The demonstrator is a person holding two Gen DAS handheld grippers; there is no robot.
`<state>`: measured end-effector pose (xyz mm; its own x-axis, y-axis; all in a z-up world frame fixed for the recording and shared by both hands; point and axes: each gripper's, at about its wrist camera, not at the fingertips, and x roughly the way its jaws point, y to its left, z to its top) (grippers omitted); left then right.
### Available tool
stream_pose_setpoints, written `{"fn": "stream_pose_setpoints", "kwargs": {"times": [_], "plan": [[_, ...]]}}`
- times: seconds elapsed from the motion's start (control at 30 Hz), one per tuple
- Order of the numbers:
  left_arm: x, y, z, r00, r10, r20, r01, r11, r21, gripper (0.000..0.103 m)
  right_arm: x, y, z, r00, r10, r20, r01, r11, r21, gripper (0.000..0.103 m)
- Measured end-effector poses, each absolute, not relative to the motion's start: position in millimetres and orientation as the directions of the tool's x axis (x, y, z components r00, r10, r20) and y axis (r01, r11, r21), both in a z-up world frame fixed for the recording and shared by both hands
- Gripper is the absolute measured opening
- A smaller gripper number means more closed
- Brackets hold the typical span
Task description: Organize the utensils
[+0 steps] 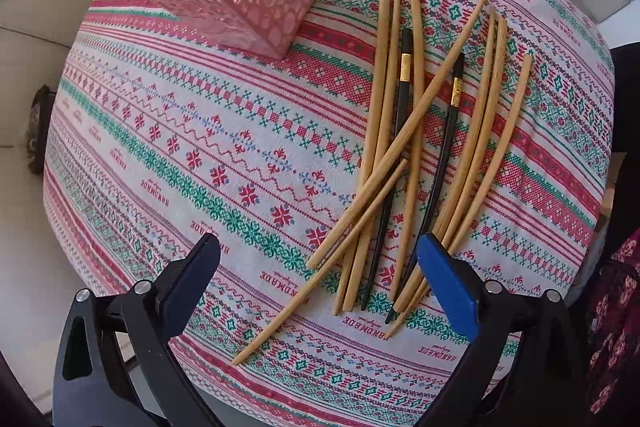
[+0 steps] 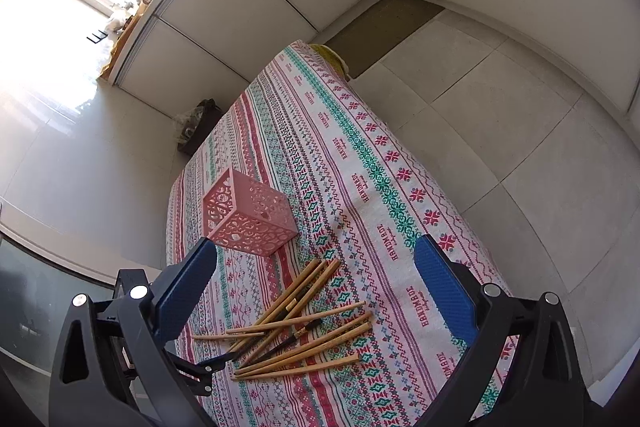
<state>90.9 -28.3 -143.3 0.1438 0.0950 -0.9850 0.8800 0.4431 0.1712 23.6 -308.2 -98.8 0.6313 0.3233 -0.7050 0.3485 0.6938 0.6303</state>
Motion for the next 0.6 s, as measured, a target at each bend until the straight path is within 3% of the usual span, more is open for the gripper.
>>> {"fn": "stream_pose_setpoints", "kwargs": {"times": [0.1, 0.27, 0.43, 0.6], "plan": [[98, -36, -137, 0.122, 0.048, -0.991, 0.895, 0.427, 0.130, 0.060, 28, -311, -104, 0.621, 0.331, -0.710, 0.370, 0.675, 0.639, 0.096], [104, -34, -134, 0.112, 0.022, -0.993, 0.905, 0.411, 0.111, 0.057, 35, -305, -109, 0.607, 0.359, -0.709, 0.373, 0.660, 0.652, 0.096], [80, -37, -136, 0.084, -0.017, -0.996, 0.935, 0.347, 0.073, 0.028, 39, -299, -112, 0.597, 0.367, -0.713, 0.379, 0.655, 0.654, 0.096], [68, -67, -139, 0.124, -0.055, -0.991, 0.932, 0.349, 0.098, 0.026, 33, -313, -114, 0.612, 0.340, -0.714, 0.418, 0.628, 0.657, 0.096]]}}
